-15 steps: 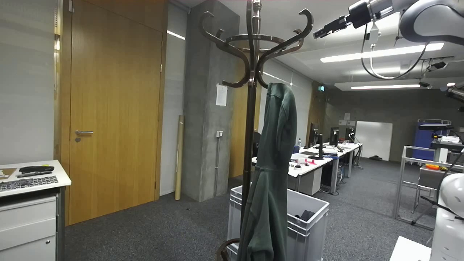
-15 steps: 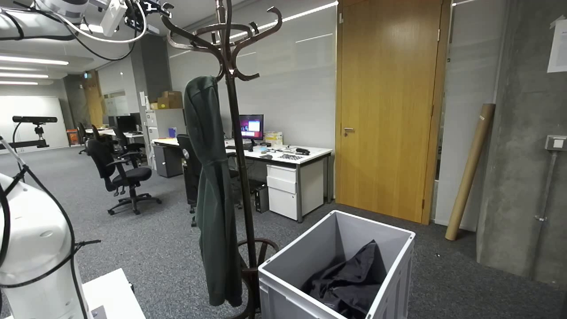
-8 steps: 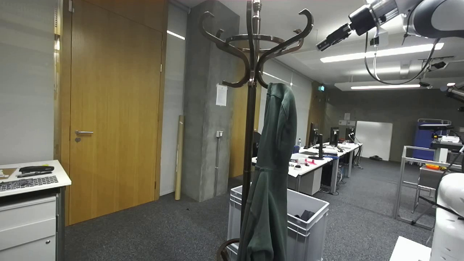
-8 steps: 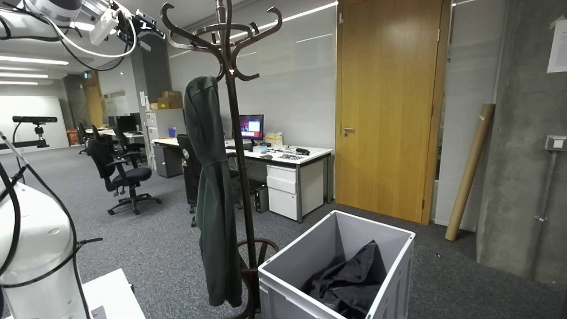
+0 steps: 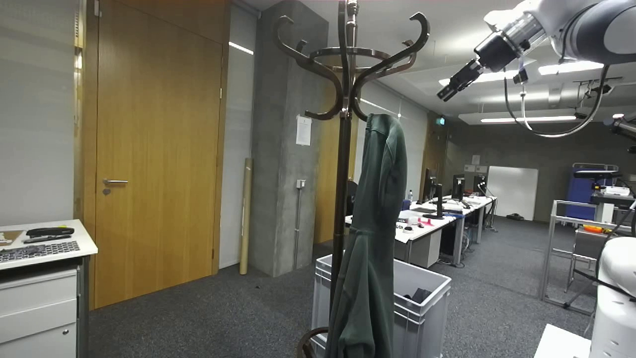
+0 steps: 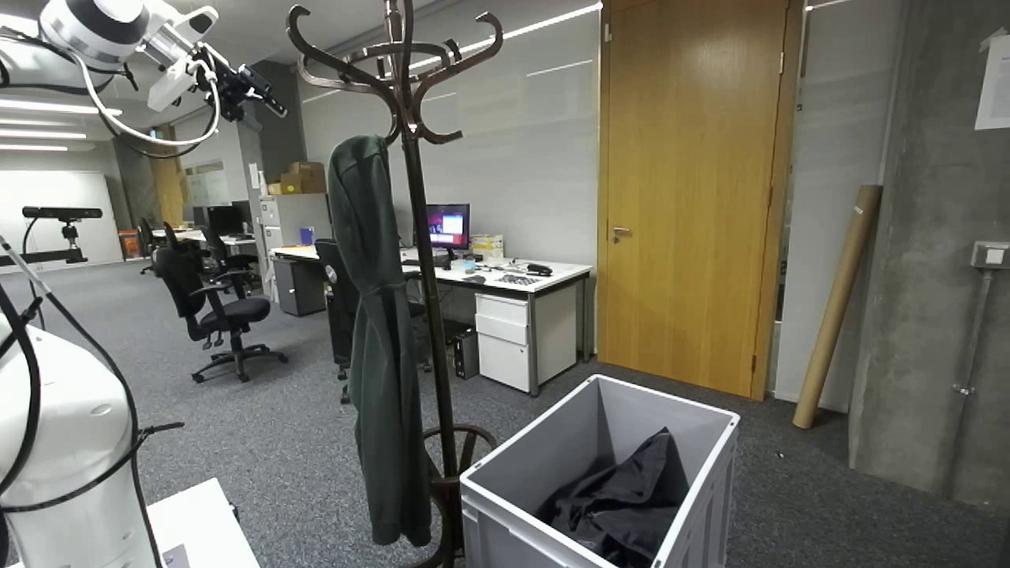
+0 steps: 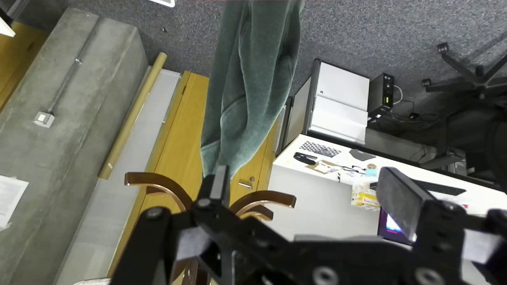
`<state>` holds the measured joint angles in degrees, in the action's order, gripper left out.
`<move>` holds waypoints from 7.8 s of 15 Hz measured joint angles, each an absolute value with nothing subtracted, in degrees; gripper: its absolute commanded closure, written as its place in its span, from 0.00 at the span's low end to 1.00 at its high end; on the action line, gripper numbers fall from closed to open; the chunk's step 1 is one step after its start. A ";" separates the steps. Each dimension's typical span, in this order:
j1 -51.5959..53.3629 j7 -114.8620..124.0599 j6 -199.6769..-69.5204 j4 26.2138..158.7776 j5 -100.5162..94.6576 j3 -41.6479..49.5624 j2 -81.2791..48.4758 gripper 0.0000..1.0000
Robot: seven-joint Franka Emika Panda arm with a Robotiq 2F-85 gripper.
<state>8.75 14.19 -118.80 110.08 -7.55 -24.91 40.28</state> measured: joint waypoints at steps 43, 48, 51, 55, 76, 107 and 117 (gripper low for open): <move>-2.76 30.24 -143.14 138.19 -6.09 -37.85 53.61 0.00; -10.24 29.93 -151.00 137.90 -6.31 -35.20 52.42 0.00; -13.72 29.51 -156.30 136.98 -6.31 -34.43 49.27 0.00; -14.53 26.45 -161.00 133.75 -6.27 -32.64 41.60 0.00; -5.35 23.37 -160.93 132.79 -6.08 -28.79 38.04 0.00; -0.71 22.28 -160.87 130.64 -6.67 -29.08 34.35 0.98; 0.82 22.34 -152.64 133.21 -7.19 -30.08 45.53 0.98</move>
<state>0.82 22.34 -152.64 133.21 -7.19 -30.08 45.53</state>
